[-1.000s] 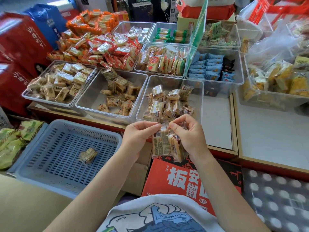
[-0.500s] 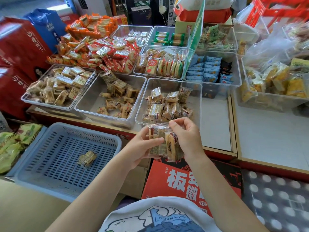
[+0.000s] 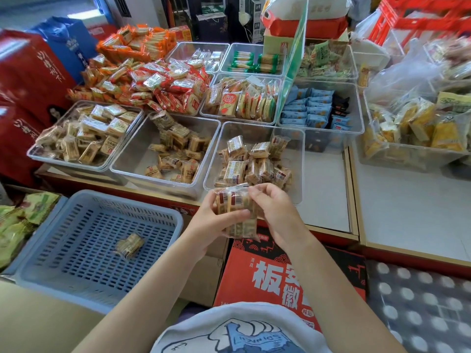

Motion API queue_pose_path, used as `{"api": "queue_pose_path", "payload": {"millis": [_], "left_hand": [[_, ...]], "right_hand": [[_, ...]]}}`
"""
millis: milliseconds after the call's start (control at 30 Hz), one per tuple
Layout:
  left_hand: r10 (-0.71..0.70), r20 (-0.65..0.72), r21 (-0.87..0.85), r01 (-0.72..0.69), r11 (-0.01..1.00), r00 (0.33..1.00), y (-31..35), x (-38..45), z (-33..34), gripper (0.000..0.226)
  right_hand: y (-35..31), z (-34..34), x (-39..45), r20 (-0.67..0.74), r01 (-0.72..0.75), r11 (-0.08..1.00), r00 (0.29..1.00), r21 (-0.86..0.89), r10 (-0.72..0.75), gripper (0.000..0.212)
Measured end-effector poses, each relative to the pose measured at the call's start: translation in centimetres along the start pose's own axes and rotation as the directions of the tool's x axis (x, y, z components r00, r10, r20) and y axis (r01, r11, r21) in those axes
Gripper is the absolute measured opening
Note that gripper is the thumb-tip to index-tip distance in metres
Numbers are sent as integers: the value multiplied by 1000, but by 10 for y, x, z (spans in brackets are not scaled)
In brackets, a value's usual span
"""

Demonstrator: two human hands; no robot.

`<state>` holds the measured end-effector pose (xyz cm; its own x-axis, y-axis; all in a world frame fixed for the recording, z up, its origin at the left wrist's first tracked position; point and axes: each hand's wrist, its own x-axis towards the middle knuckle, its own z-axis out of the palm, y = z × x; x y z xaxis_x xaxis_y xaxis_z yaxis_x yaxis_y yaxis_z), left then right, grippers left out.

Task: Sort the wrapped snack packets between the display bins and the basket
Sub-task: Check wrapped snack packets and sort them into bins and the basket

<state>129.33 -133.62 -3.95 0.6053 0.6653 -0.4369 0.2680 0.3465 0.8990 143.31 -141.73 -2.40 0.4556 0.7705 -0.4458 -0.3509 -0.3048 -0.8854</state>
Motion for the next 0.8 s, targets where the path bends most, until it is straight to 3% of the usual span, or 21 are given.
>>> {"api": "queue_pose_path", "payload": {"millis": [100,233,400,467,533,600,700,800], "left_hand": [[0,42,-17,1,1000,999,0,-1,-5,74],[-32,94,-36,36,999,995,6,-2,-3,58],[-74,196,-31,81,996,978,5,-3,-9,62],[-76,152,-63,86,994,986,7,-2,-7,60],[-114,82,-127,124,984,990,10,0,-4,56],[-196,-23,-222,187,957,980,14,3,-2,46],[-280,-143,-303,227,925,949,17,9,-4,40],[-297,-166,-318,234,919,940,16,12,-3,46]], "right_hand": [[-2,-9,1,-37,50,998,998,-26,-51,13],[-2,-9,0,-62,99,995,993,0,-99,11],[-1,-18,7,-115,169,986,979,-2,-168,8],[-1,-18,7,-111,179,984,978,13,-177,13],[0,-18,8,-70,169,985,983,25,-167,38],[1,-19,7,16,148,989,989,-18,-148,50],[6,-14,4,116,128,976,987,-178,-108,36],[13,-6,4,76,207,957,978,-202,-196,17]]}}
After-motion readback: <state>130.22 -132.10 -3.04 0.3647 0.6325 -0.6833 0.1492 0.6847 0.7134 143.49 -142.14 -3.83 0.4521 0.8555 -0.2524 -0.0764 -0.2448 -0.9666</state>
